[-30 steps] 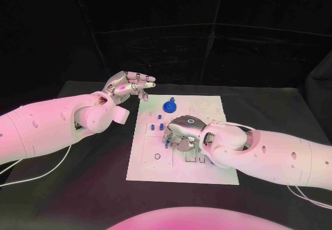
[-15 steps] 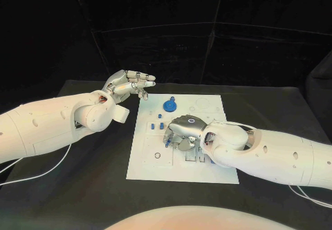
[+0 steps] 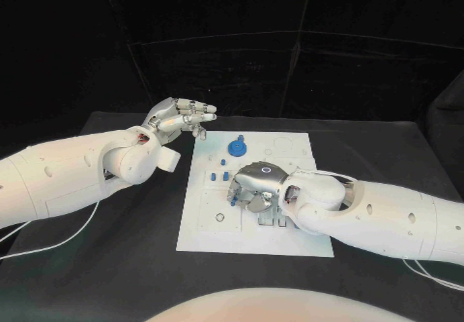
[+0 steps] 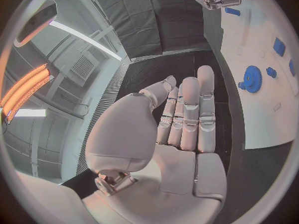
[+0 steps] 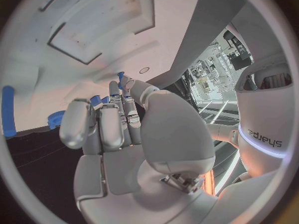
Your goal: Assemble the parts on the task board
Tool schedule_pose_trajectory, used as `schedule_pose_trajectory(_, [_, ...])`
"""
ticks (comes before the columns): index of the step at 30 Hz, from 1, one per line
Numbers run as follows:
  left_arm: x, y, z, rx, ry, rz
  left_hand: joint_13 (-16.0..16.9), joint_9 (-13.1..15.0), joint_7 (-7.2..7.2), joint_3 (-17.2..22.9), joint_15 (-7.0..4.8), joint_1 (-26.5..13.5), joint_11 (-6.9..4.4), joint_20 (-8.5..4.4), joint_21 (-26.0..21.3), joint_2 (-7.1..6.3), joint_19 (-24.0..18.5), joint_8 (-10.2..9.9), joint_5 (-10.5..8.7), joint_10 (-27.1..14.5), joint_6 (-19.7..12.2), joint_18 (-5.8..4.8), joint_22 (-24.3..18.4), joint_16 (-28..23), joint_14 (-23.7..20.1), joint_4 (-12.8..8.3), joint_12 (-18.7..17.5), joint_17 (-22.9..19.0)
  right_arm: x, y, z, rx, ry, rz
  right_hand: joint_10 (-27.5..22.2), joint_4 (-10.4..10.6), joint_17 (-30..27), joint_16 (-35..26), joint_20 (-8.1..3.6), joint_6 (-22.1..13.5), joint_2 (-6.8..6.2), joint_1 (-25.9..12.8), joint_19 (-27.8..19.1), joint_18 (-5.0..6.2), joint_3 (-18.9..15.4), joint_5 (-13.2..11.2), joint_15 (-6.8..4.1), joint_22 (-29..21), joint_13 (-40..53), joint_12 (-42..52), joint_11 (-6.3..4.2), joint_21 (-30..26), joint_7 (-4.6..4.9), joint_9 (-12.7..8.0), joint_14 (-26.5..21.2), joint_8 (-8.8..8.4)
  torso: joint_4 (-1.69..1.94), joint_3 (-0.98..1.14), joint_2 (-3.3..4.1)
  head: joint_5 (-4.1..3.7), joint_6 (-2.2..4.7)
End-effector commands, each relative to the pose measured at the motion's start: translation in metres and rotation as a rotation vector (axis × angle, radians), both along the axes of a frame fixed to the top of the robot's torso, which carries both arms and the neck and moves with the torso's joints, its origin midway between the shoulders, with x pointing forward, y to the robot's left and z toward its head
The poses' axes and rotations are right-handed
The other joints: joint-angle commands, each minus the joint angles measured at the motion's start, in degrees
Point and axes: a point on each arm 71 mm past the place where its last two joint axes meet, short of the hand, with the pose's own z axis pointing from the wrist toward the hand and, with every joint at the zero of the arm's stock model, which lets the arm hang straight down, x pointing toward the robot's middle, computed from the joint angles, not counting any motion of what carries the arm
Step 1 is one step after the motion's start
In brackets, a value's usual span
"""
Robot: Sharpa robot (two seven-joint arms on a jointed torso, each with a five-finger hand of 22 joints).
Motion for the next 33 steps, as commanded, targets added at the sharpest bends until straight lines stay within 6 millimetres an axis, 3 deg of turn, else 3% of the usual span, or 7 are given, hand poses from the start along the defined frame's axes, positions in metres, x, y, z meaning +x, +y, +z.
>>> schedule_pose_trajectory(1, [-0.0002, -0.0008, 0.002, -0.014, -0.009, -0.008, 0.03, -0.03, 0.32, -0.48, 0.06, 0.28, 0.29, -0.02, -0.34, 0.51, -0.44, 0.35, 0.04, -0.01, 0.08, 0.8, -0.14, -0.28, -0.39, -0.09, 0.25, -0.14, -0.0008, 0.0027, -0.0004, -0.024, -0.008, 0.013, 0.3, -0.1, 0.08, 0.39, -0.17, -0.02, -0.69, -0.18, -0.11, -0.41, 0.12, 0.37, -0.17, -0.02, 0.06, -0.03, 0.07, 0.28, 0.41, 0.05, 2.23, -0.2, 0.01, -0.02, 0.01, -0.01, -0.07])
schedule_pose_trajectory(13, [-0.0004, -0.0002, 0.0024, -0.015, -0.013, -0.006, 0.03, -0.03, 0.33, -0.49, 0.06, 0.3, 0.29, -0.02, -0.35, 0.52, -0.44, 0.35, 0.04, -0.02, 0.07, 0.8, -0.15, -0.28, -0.39, -0.1, 0.26, -0.15, -0.001, 0.0082, -0.0014, -0.059, -0.031, 0.014, 0.13, -0.02, -0.06, 0.35, -0.09, -0.17, -1.18, -0.89, -0.2, -0.38, -0.33, 0.45, -0.07, -0.12, 0.05, -0.25, 0.17, 0.23, 0.48, 0.0, 2.18, -0.38, 0.02, 0.0, 0.01, 0.03, -0.15])
schedule_pose_trajectory(25, [-0.0006, -0.0002, 0.0024, -0.016, -0.011, -0.009, 0.03, -0.02, 0.31, -0.51, 0.06, 0.42, 0.28, -0.03, -0.4, 0.59, -0.42, 0.39, 0.04, -0.02, 0.09, 0.81, -0.2, -0.28, -0.42, -0.16, 0.32, -0.2, -0.0016, 0.0101, -0.0029, -0.075, -0.032, 0.018, -1.68, 0.48, -0.66, 0.06, 0.33, -1.88, -2.44, -2.72, -0.59, -0.25, -1.49, 2.04, 0.42, -0.87, -0.19, -1.62, 0.81, -0.22, 0.96, -0.37, 1.99, -1.09, 0.02, -0.01, -0.04, -0.01, -0.24])
schedule_pose_trajectory(33, [-0.0006, -0.0001, 0.0023, -0.015, -0.01, -0.009, 0.03, -0.02, 0.31, -0.51, 0.06, 0.42, 0.28, -0.03, -0.4, 0.59, -0.42, 0.39, 0.04, -0.02, 0.09, 0.81, -0.2, -0.28, -0.42, -0.16, 0.32, -0.2, -0.0008, 0.0092, 0.0003, -0.032, -0.058, 0.008, -5.92, 0.87, -2.07, -0.82, 1.18, -5.21, -4.04, -4.25, -1.37, 0.05, -2.65, 2.45, 1.5, -2.67, -0.36, -3.98, 2.15, -1.32, 2.17, -0.67, 1.59, -1.29, 0.01, 0.02, -0.02, -0.08, -0.13])
